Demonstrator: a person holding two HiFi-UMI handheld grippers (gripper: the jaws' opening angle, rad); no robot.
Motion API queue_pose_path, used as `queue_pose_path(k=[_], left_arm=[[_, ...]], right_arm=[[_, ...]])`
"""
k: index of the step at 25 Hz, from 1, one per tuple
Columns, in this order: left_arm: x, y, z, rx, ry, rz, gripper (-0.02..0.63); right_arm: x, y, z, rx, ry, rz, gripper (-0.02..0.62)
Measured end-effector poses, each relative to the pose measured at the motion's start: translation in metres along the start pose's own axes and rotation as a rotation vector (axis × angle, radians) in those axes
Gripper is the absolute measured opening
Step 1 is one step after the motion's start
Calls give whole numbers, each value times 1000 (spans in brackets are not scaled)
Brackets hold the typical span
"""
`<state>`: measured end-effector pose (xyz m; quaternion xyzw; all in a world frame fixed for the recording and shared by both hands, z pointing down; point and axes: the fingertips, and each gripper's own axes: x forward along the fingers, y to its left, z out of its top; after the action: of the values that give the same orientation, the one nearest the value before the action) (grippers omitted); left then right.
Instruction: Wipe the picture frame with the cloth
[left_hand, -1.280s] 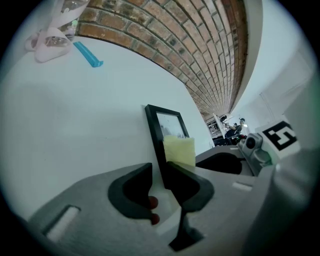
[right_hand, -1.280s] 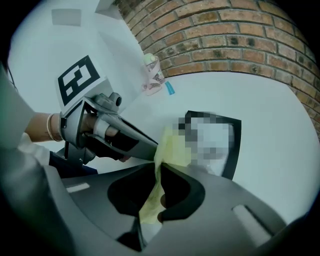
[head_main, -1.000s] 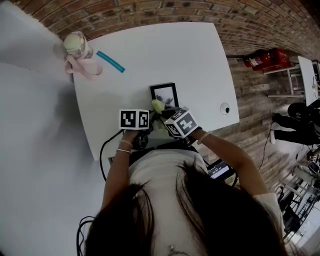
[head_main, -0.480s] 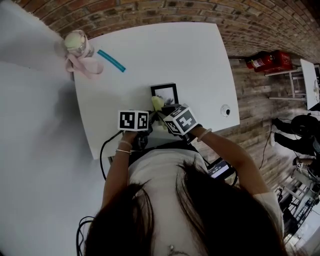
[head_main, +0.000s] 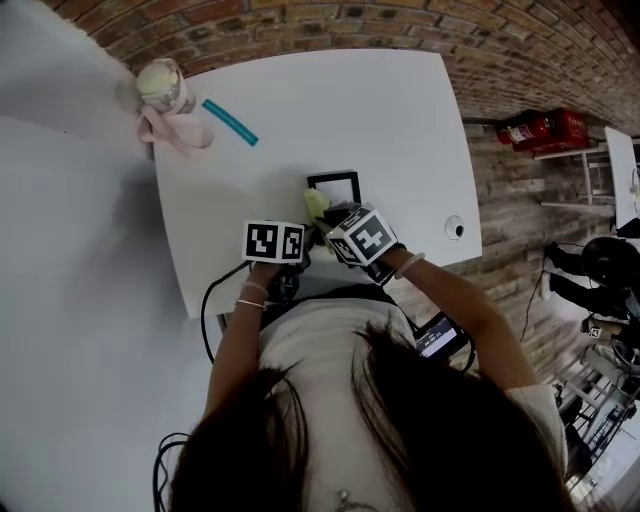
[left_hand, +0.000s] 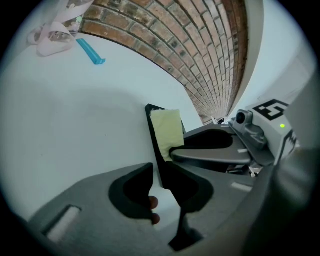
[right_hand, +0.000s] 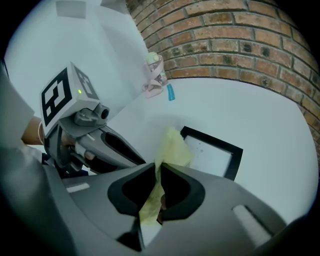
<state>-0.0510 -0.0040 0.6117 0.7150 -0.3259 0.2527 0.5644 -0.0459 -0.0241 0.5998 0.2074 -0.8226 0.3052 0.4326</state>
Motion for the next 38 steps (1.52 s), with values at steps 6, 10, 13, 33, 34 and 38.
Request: queue_pose_path(k=[6, 10, 13, 33, 34, 38], left_arm=[[0, 1, 1, 8, 6, 4, 87], [0, 0, 1, 6, 15, 6, 87], [0, 1, 1, 9, 18, 6, 87], [1, -2, 1, 27, 51, -10, 86], [1, -2, 1, 27, 50, -10, 86], [1, -2, 0, 27, 50, -9, 86]], right_arm=[[4, -9, 11, -16, 6, -43, 43], [6, -14, 15, -28, 17, -69, 43], [6, -17, 21, -32, 24, -89, 43], [10, -35, 51, -230, 51, -249, 43], [10, -36, 53, -230, 51, -251, 43], [11, -39, 57, -224, 49, -256, 43]])
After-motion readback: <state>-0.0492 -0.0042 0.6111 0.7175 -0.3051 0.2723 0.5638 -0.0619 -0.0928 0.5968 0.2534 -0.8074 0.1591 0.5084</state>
